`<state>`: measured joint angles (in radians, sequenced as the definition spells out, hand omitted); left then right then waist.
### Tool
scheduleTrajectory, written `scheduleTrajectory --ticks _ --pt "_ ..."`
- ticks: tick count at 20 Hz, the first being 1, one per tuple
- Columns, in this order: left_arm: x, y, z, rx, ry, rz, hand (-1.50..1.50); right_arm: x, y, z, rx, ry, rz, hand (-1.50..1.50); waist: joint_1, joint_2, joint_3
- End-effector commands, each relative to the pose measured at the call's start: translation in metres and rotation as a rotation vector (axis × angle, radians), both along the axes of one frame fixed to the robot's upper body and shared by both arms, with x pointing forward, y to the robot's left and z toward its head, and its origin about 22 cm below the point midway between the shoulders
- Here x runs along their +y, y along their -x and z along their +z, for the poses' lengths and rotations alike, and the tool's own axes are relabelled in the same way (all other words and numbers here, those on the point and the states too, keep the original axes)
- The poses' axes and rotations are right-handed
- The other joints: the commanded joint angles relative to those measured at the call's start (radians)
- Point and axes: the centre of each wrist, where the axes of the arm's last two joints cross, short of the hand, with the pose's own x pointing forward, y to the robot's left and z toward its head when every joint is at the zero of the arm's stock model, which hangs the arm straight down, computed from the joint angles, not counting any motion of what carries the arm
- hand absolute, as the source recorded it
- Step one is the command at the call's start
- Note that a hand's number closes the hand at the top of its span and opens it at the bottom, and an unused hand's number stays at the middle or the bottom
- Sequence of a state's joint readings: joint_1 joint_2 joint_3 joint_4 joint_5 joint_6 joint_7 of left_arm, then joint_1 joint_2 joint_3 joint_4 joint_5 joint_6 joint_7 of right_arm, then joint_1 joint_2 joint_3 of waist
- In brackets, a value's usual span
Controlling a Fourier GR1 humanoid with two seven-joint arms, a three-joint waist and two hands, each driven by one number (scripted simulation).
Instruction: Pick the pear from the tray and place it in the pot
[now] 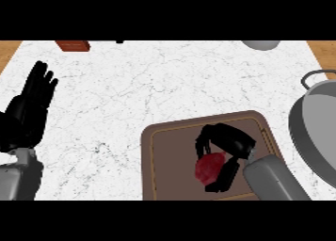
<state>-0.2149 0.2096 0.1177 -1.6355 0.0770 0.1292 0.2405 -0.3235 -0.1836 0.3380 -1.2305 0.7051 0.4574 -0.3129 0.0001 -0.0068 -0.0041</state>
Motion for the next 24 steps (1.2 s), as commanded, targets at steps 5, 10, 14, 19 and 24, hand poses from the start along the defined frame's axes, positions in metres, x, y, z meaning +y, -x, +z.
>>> scheduleTrajectory --ticks 5,10,14,19,24 --pt "0.018 0.008 -0.002 0.011 0.001 0.030 0.00 0.013 0.057 -0.008 -0.048 0.134 -0.169 1.50 -0.026 -0.003 0.002" --pt "0.017 0.007 -0.005 0.017 -0.002 0.047 0.00 0.006 0.102 0.008 -0.128 0.288 -0.368 1.50 -0.060 -0.010 0.000" --pt "0.004 0.012 -0.003 0.015 -0.006 0.042 0.00 0.013 0.156 0.042 -0.169 0.217 -0.487 1.50 -0.037 -0.006 0.003" --pt "0.006 0.012 -0.003 0.016 -0.012 0.044 0.00 -0.001 0.173 0.099 -0.391 0.004 -0.745 1.50 -0.047 -0.010 0.004" --pt "0.016 0.009 0.003 0.001 -0.004 0.045 0.00 -0.028 0.197 0.144 -0.608 -0.082 -0.929 1.50 -0.040 -0.003 0.004"
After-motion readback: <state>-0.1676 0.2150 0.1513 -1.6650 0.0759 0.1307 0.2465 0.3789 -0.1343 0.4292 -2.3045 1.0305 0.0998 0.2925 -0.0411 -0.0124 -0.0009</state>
